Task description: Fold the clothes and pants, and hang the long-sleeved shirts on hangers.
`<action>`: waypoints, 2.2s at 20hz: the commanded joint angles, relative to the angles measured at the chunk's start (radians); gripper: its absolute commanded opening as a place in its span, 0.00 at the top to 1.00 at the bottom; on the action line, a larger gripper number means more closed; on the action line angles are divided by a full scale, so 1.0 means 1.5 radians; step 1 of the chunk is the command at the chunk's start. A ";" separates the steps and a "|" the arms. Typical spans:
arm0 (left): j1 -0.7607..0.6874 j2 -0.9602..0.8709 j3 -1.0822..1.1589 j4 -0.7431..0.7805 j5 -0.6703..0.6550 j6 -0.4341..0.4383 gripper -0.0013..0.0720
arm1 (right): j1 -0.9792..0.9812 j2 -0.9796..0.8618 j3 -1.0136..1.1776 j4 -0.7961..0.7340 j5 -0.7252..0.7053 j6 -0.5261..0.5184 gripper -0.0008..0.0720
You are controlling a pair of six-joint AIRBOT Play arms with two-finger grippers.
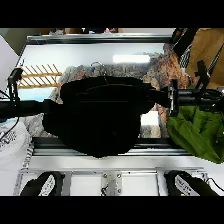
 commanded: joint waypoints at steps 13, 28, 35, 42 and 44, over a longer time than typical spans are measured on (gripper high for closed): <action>-0.506 -0.173 -0.205 -0.261 0.362 -0.214 0.04 | -0.005 0.039 0.001 0.008 -0.056 0.036 0.98; -0.389 -0.167 -0.173 -0.150 0.308 -0.202 0.97 | 0.031 0.066 0.001 0.004 -0.135 0.136 0.98; -0.083 -0.110 -0.006 0.001 0.181 -0.185 0.97 | 0.285 0.087 0.001 -0.018 -0.463 0.193 0.98; -0.016 -0.110 0.057 0.001 0.163 -0.160 0.01 | 0.336 0.084 0.001 -0.015 -0.567 0.203 0.98; -0.020 -0.108 0.053 -0.004 0.115 -0.160 0.07 | 0.336 0.084 0.001 -0.015 -0.564 0.203 0.98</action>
